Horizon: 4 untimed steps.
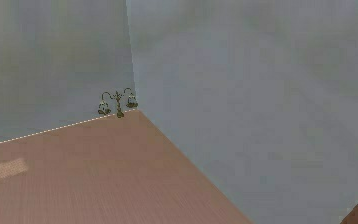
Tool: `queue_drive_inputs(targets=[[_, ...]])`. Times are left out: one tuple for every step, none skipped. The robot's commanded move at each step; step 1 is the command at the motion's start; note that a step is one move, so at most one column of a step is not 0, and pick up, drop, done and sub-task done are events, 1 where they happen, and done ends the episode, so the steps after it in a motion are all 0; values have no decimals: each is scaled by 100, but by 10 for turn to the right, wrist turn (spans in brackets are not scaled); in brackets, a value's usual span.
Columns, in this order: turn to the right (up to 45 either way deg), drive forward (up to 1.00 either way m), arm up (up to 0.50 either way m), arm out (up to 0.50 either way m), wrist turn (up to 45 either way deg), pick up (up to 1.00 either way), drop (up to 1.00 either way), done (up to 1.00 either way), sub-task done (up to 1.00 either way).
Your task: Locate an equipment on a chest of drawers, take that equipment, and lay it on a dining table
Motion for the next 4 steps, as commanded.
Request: queue_drive_inputs(targets=[[0,0,0,0,0,100,0,0,0],[0,0,10,0,0,0,0,0,0],[0,0,18,0,0,0,0,0,0],[0,0,0,0,-450,0,0,0,0]])
